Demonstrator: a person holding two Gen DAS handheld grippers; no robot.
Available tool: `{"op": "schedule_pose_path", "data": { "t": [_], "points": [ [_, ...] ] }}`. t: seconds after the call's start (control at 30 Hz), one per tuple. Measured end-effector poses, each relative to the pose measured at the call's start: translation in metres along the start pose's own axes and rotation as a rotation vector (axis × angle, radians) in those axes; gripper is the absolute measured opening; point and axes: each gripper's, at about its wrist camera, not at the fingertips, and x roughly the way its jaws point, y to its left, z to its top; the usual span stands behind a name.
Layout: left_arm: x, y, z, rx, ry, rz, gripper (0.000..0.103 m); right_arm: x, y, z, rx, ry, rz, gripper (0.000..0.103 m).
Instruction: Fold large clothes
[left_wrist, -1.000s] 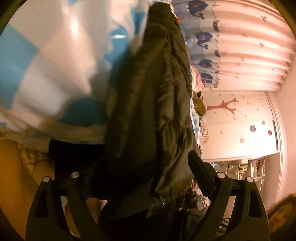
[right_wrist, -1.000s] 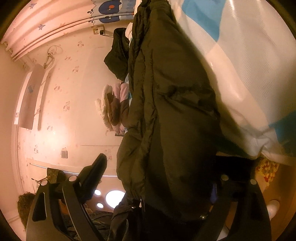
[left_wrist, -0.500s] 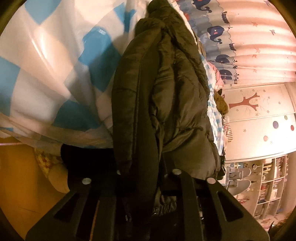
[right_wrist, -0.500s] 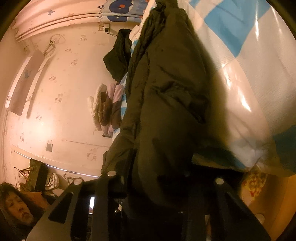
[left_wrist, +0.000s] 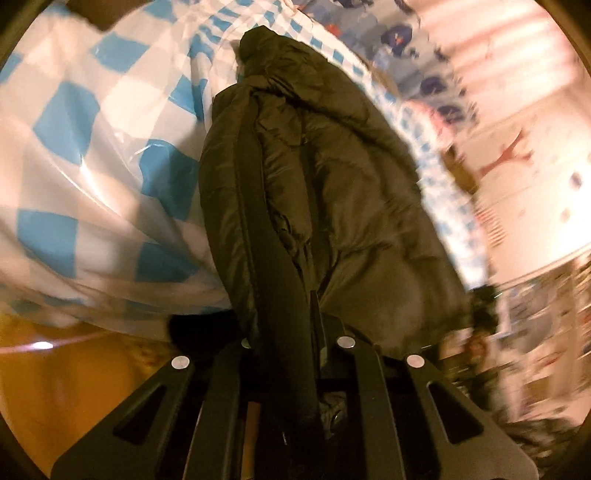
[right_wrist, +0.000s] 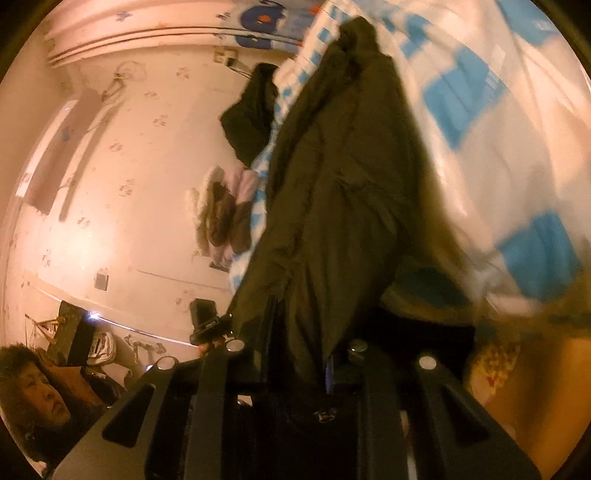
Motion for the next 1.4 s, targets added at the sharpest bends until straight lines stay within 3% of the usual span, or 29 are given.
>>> {"op": "schedule_pose_path", "data": {
  "t": [0.17,0.4,0.53,0.7,1.03,1.3,1.4],
  "points": [
    [0.012,0.000,-0.002,0.024,0.011,0.045,0.010,0.013,-0.030,0.002,0.083,0.017,0.002,0.075],
    [0.015,-0.005,-0.008,0.059,0.002,0.095,0.010,0.035,-0.048,0.017,0.125,0.003,0.089,0.077],
    [0.018,-0.018,-0.010,0.123,-0.010,0.174,0.011,0.040,-0.040,0.013,0.082,0.048,0.088,0.077],
    [0.024,-0.025,-0.017,0.178,-0.021,0.241,0.013,0.033,-0.056,0.009,0.132,0.060,0.074,0.077],
    [0.030,-0.039,-0.023,0.292,-0.040,0.376,0.021,0.064,-0.066,0.008,0.180,0.105,0.138,0.088],
    [0.032,-0.051,-0.030,0.380,-0.067,0.468,0.025,0.060,-0.052,0.008,0.118,0.089,0.122,0.087],
    [0.034,-0.055,-0.031,0.407,-0.074,0.490,0.026,0.057,-0.040,0.008,0.075,0.074,0.106,0.075]
  ]
}}
